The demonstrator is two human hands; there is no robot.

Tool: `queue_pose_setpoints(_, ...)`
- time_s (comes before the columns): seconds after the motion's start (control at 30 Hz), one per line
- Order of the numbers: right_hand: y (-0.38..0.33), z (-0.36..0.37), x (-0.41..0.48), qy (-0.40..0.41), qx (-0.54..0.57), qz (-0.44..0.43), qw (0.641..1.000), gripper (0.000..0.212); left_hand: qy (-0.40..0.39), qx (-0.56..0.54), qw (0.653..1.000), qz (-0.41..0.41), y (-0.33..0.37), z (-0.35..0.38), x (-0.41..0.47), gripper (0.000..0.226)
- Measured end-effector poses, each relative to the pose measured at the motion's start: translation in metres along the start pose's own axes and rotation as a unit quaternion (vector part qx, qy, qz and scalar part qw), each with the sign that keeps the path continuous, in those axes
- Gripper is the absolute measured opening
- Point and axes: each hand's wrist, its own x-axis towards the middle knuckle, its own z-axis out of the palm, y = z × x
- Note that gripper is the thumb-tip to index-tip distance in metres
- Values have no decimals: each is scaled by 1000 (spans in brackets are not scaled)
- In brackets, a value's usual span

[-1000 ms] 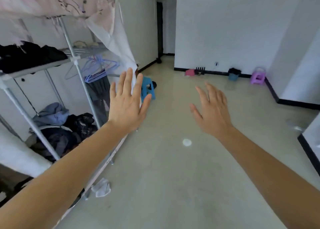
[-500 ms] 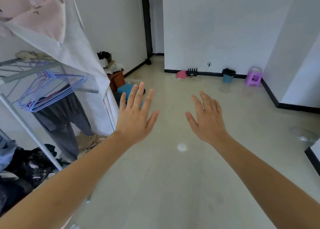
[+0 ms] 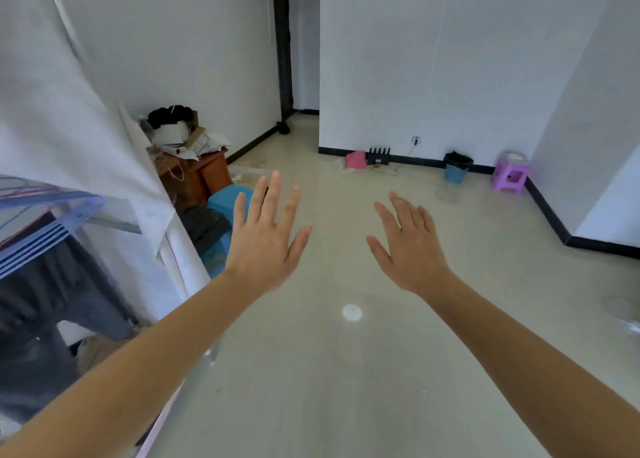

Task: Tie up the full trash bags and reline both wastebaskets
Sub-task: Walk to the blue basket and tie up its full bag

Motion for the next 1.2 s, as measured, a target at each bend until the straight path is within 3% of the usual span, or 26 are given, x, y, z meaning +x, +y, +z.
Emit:
queue_pose_setpoints(0.17, 70, 43, 72, 28, 9, 76, 997, 61, 1, -38, 998, 45, 1, 79, 125, 63)
queue_pose_setpoints(0.4, 213, 137, 164, 54, 8, 182, 982, 63, -5, -89, 992, 86, 59, 240, 288, 64)
queue_pose_setpoints(0.53, 302, 189, 236, 26, 2, 219, 975, 62, -39, -104, 988, 105, 91, 319, 392, 66)
queue_pose_setpoints(0.67, 379, 219, 337, 35, 2, 244, 969, 62, -9, -99, 986, 133, 97, 368, 506, 64)
queue_pose_setpoints(0.9, 472, 291, 508, 68, 4, 230, 971, 61, 41, -140, 985, 91, 70, 479, 674, 63)
queue_pose_setpoints(1.2, 591, 407, 706, 45, -25, 246, 968, 62, 12, -164, 980, 109, 53, 656, 906, 62)
